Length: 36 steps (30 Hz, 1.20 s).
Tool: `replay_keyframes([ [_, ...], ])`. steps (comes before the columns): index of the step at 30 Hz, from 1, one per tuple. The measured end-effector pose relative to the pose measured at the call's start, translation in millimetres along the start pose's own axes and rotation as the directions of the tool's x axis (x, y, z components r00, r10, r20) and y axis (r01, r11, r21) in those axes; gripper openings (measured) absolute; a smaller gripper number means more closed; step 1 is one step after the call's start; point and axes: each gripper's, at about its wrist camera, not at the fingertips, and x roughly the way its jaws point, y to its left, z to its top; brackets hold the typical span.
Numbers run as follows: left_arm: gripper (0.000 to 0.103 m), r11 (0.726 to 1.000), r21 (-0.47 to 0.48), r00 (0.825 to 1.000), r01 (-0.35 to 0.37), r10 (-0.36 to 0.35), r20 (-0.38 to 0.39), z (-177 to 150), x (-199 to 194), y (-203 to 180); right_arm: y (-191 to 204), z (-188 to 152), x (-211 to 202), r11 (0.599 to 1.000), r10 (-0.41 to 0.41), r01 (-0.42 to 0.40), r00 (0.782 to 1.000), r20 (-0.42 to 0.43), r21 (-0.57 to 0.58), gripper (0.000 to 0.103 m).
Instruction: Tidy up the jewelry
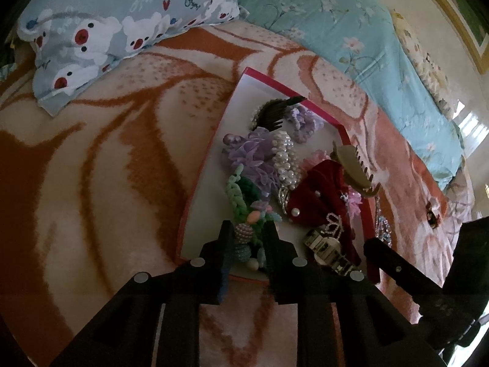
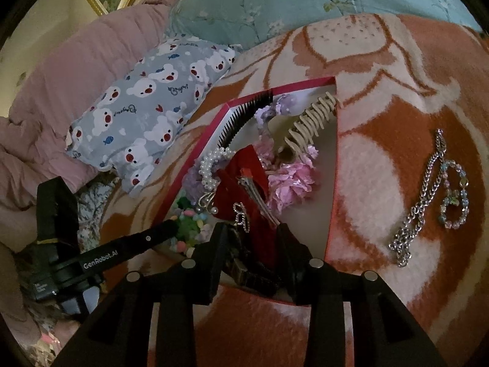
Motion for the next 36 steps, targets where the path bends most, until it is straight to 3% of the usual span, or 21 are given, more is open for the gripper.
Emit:
replay_keyframes([
  [4,0.038,1.000,0.026,1.000,-0.006,0.005,0.008,0,-2,-6,-5,0,-5,1.000,0.007,-0.007,1.000,0.004,0.018,0.042],
  [6,0.059,0.999,0.043,0.999,-0.018,0.017,0.028,0,-6,-10,-8,0,-7,1.000,0.010,-0.010,1.000,0.008,0.028,0.045],
  [9,0.074,0.997,0.066,0.998,-0.041,0.038,0.055,-1,-13,-14,-11,0,-10,0.999,0.017,-0.018,1.000,0.012,0.042,0.047],
  [12,0.074,0.998,0.055,0.997,-0.043,0.039,0.064,-3,-18,-14,-12,0,-14,0.998,0.029,-0.030,0.999,0.013,0.053,0.049],
  [17,0.075,1.000,0.015,0.998,-0.022,0.021,0.059,-4,-29,-10,-13,2,-24,0.995,0.064,-0.066,0.998,0.026,0.078,0.062],
  [23,0.085,0.998,0.007,0.998,-0.055,0.055,0.038,-4,-47,-14,-17,6,-45,0.979,0.134,-0.141,0.989,0.060,0.148,0.080],
  [24,0.092,0.998,0.007,0.997,-0.066,0.066,0.032,-4,-51,-15,-19,7,-48,0.973,0.149,-0.158,0.987,0.068,0.166,0.085],
  [27,0.097,0.993,0.012,0.993,-0.121,0.120,0.014,-4,-59,-20,-25,7,-55,0.955,0.181,-0.195,0.980,0.084,0.223,0.097],
  [32,0.097,0.973,0.065,0.975,-0.219,0.221,-0.016,-4,-66,-32,-38,4,-60,0.944,0.150,-0.165,0.986,0.074,0.284,0.099],
  [36,0.098,0.937,0.142,0.947,-0.319,0.319,0.019,-7,-78,-48,-41,6,-67,0.954,0.082,-0.092,0.995,0.047,0.286,0.099],
])
